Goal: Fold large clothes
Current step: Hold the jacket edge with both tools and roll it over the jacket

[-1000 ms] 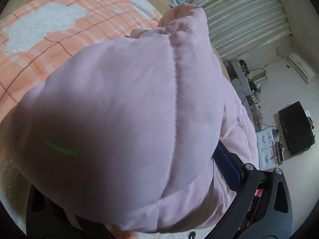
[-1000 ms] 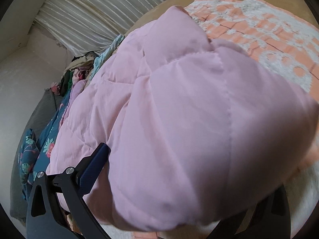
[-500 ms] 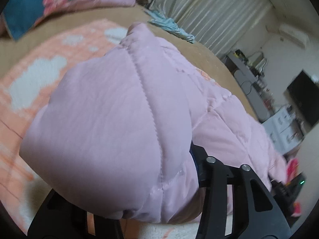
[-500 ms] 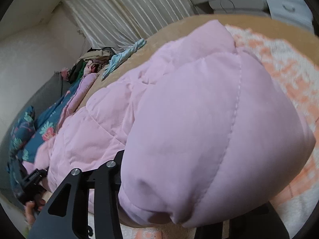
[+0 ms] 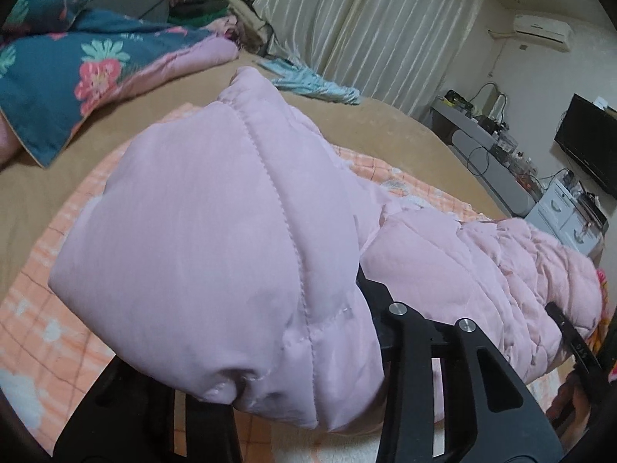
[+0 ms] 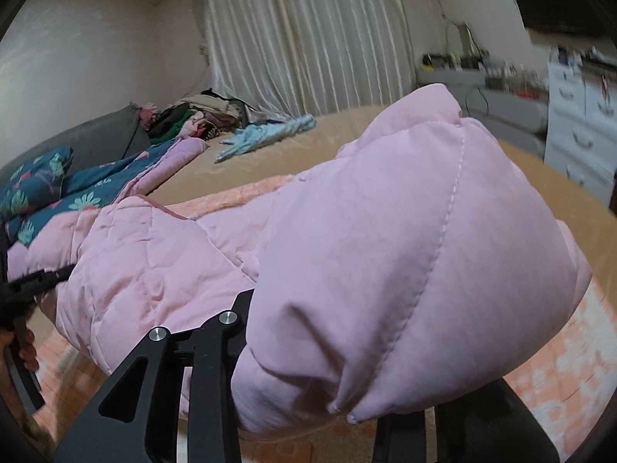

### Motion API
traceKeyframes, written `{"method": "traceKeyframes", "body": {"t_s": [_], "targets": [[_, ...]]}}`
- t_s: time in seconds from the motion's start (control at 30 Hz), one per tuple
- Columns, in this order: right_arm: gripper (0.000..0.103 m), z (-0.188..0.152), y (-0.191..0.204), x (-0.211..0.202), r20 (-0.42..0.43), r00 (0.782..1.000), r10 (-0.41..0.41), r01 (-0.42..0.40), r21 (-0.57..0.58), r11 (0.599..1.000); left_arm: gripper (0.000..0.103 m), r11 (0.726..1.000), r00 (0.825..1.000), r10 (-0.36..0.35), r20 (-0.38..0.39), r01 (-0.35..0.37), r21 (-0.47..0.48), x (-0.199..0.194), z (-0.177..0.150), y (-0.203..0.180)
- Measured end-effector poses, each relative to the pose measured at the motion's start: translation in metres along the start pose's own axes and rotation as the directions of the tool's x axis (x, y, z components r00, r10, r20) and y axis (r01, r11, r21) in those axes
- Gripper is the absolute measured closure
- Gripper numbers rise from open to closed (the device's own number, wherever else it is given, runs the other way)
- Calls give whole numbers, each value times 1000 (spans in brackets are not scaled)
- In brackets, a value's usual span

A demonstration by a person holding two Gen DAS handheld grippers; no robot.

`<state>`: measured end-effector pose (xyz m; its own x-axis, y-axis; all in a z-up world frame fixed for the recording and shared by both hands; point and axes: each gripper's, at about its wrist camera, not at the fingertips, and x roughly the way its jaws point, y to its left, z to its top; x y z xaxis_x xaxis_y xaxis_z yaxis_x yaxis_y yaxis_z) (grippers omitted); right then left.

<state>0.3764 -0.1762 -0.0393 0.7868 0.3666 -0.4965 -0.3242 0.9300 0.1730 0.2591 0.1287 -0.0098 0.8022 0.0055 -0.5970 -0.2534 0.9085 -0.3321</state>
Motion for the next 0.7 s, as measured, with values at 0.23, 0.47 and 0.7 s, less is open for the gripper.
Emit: {"method": "traceKeyframes", "body": {"t_s": [0.23,0.47,0.7], "targets": [[73,-10,14,-37,34,999,-8,11,-93,996,73,1000,1000,-9,11,8,24,-26,-3,2],[74,-18,19,-63,52,999,-8,15,-130,991,73,999,1000,-18,-2,18,45,-47,-13,8],[73,-38,17,-80,32,999,-18,21,-108,994,73,998,1000,-11,-5,12,63,-67,-33,7]]}}
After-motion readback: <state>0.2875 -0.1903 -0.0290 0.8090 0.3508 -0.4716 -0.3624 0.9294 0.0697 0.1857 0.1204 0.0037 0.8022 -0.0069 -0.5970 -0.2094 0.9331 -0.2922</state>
